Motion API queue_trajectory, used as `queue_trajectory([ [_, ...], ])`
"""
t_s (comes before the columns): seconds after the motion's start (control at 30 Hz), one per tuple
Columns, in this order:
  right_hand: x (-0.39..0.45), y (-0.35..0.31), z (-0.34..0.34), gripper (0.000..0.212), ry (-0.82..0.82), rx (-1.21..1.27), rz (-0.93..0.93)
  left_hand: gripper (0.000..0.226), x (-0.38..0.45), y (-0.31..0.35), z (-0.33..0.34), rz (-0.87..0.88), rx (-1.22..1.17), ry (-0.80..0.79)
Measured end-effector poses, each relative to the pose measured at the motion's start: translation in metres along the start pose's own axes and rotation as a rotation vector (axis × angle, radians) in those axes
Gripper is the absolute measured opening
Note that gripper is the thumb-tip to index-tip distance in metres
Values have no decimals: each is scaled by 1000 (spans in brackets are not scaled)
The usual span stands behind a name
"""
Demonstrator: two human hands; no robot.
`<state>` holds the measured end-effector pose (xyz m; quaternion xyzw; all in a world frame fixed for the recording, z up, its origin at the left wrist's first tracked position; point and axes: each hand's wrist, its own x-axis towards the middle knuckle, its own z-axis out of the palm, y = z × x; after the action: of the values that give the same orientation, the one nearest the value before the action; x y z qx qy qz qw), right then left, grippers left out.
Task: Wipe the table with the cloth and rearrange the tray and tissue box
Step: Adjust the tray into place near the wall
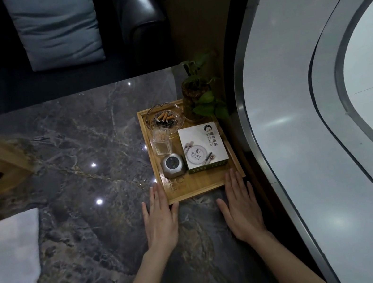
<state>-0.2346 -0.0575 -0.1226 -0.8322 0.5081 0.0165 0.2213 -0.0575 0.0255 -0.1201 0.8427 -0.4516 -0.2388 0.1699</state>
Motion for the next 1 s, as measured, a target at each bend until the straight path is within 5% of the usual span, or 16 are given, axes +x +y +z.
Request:
queue_trajectory([
  [1.0, -6, 1, 3, 69, 21, 52, 25, 62, -2, 1, 5, 16, -33, 18],
])
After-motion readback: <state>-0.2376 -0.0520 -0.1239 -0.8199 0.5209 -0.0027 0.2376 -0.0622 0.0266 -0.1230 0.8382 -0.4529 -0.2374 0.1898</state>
